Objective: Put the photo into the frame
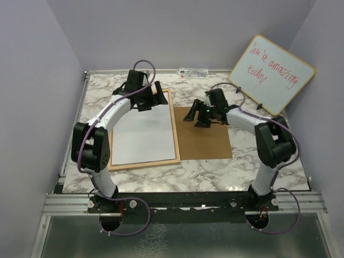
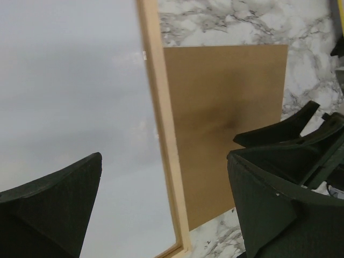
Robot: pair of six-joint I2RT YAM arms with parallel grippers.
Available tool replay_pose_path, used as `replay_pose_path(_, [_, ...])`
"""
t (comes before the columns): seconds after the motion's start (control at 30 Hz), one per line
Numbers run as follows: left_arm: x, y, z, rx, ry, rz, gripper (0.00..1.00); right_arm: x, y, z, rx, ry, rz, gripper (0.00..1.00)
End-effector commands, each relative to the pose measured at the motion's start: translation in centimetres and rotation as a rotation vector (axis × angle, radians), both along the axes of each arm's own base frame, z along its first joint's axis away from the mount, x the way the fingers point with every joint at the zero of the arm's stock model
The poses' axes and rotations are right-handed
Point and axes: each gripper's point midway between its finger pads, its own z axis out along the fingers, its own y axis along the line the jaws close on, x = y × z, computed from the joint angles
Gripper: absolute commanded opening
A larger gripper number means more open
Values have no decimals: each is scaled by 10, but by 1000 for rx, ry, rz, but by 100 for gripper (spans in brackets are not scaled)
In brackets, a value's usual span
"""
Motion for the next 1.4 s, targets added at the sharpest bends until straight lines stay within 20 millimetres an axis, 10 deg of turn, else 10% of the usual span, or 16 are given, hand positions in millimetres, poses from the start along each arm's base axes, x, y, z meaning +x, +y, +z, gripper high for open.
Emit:
replay_pose_path(0.0, [13,-60,7,-24,-36,-96,99,15,-95,31,-99,-73,-416,76])
replay_pose_path(0.23, [25,-153,-24,-24,-36,-235,99,-47,-210,-7,-294,119,-769,77])
replay_pose_path(0.4, [10,-184,-63,31,24,-280,99,-69,-216,-20,-257,189,-729,77])
replay_pose_path(0.7, [-31,-131,-124,225,209,-137,99,-74,-172,-26,-61,195,-495,72])
replay_pose_path(1.03, [-45,-87,-137,400,240,-53,99,-91,-201,-83,-296,375,-538,68])
replay_pose_path(1.37, [-48,-50,-137,498,240,31,99,-91,-232,-94,-430,381,-616,68])
